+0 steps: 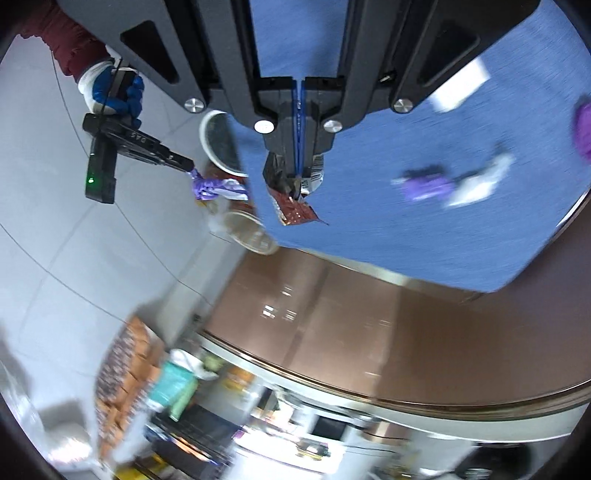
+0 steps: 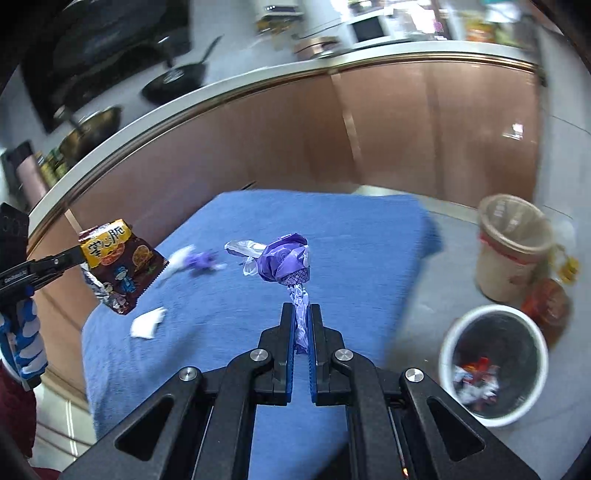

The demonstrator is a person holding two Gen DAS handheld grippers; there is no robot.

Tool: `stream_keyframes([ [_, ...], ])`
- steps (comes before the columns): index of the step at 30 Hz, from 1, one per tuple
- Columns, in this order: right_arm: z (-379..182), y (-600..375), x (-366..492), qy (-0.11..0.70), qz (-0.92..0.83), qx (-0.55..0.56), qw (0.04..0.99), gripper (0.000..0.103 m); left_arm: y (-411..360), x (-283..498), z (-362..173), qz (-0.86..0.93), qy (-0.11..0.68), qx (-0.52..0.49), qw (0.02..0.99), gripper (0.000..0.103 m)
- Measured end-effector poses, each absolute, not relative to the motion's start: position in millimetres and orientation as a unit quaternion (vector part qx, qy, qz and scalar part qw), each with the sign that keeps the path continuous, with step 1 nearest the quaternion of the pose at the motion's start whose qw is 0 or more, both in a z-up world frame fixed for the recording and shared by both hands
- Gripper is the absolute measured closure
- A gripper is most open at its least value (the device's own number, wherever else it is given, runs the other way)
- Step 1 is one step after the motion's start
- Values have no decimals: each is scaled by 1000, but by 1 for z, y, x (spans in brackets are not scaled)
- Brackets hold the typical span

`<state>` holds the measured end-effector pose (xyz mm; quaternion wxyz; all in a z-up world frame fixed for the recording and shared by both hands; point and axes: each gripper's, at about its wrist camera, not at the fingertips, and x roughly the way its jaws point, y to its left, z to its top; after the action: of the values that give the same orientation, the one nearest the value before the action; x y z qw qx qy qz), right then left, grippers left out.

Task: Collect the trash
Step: 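Carry the snack bag and purple wrapper in both tools over the bin, then open both tools over the bin, dropping the bag and wrapper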

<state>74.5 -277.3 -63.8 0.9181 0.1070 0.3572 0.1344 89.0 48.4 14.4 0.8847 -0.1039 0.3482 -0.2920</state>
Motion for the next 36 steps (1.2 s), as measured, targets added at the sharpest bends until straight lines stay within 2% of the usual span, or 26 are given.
stream_keyframes([
  [10, -108, -406, 66, 379, -12, 155, 912, 97, -152, 145, -10, -387, 395, -55, 831, 103],
  [18, -162, -466, 89, 415, -82, 172, 890, 97, -289, 183, -59, -418, 435, -8, 798, 103],
  [22, -189, -484, 99, 430, -106, 187, 877, 97, -330, 196, -89, -416, 457, 6, 786, 103],
  [31, -233, -501, 124, 457, -126, 196, 858, 93, -371, 222, -145, -395, 505, 8, 767, 100],
  [36, -232, -497, 120, 456, -127, 185, 861, 80, -362, 218, -142, -392, 500, 11, 772, 97],
])
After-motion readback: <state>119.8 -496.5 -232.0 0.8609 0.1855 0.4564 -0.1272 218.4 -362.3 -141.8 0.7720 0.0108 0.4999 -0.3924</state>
